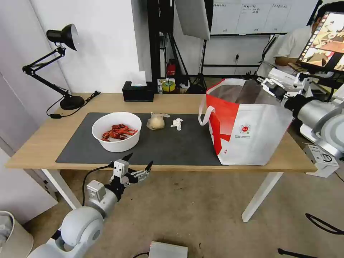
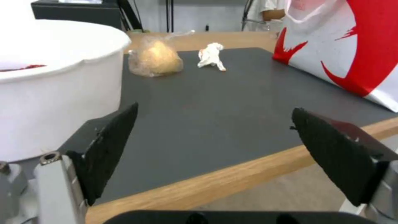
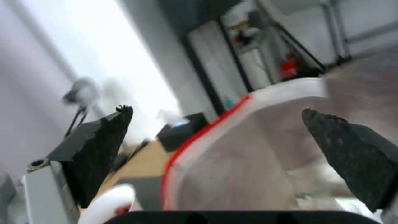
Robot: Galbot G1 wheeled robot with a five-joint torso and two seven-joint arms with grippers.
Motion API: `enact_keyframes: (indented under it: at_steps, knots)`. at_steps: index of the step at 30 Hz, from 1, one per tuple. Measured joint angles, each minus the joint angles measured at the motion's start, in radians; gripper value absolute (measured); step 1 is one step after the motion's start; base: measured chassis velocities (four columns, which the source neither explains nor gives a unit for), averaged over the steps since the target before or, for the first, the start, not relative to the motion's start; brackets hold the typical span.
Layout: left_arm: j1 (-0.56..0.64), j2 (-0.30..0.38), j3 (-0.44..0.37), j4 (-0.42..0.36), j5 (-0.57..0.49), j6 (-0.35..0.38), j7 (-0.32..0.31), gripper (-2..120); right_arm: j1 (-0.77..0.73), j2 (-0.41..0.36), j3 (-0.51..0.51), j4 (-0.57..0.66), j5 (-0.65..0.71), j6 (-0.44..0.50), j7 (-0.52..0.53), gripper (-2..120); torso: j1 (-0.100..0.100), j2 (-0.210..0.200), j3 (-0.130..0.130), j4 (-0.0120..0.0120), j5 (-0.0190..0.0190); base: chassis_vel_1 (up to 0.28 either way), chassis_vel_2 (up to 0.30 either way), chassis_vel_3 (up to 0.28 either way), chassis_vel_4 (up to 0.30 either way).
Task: Pick up the trash from the table and place it into the takeout bag.
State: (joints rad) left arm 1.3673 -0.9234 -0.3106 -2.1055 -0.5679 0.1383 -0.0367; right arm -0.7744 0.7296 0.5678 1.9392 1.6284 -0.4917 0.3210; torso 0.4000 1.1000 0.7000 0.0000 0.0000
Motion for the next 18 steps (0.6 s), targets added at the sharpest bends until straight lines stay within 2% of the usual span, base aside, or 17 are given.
enact_keyframes:
  at_steps: [4,7,8,10,12,14,15,18]
  knots:
    - [0.000,0.001,-0.005,-0.001,-0.010,0.000,-0.001,100,-0.003,-0.016,-0.015,0.032,-0.052,0.003,-0.079,100,0.000,0.000,0.000,0.0001,0.0000,0.000,0.000,0.000,0.000]
    - [0.000,0.000,-0.012,0.000,-0.012,0.000,-0.001,100,-0.024,-0.043,-0.034,0.078,-0.181,0.014,-0.215,100,0.000,0.000,0.000,0.0000,0.0000,0.000,0.000,0.000,0.000]
    - [0.000,0.000,-0.012,0.000,-0.012,0.000,-0.001,100,-0.024,-0.043,-0.034,0.078,-0.181,0.014,-0.215,100,0.000,0.000,0.000,0.0000,0.0000,0.000,0.000,0.000,0.000]
    - [0.000,-0.001,-0.020,0.002,-0.011,-0.001,-0.002,100,-0.053,-0.082,-0.048,0.142,-0.347,0.050,-0.365,100,0.000,0.000,0.000,0.0001,0.0000,0.000,0.000,0.000,0.000]
    - [-0.001,-0.002,-0.024,0.004,-0.008,-0.003,-0.002,100,-0.070,-0.096,-0.048,0.170,-0.382,0.059,-0.403,100,0.000,0.000,0.000,0.0000,0.0000,0.000,0.000,0.000,0.000]
    - [-0.004,-0.002,-0.031,0.009,-0.003,-0.006,-0.002,100,-0.140,-0.121,-0.036,0.227,-0.465,0.074,-0.477,100,0.000,0.000,0.000,0.0002,-0.0002,0.000,0.000,0.000,0.000]
    - [-0.004,-0.002,-0.031,0.009,-0.003,-0.006,-0.002,100,-0.140,-0.121,-0.036,0.227,-0.465,0.074,-0.477,100,0.000,0.000,0.000,0.0002,-0.0002,0.000,0.000,0.000,0.000]
    - [-0.017,0.006,-0.034,0.021,0.001,-0.013,0.005,100,-0.319,-0.110,-0.008,0.280,-0.539,0.106,-0.505,100,0.000,0.000,0.000,-0.0002,0.0001,0.000,0.000,0.000,0.000]
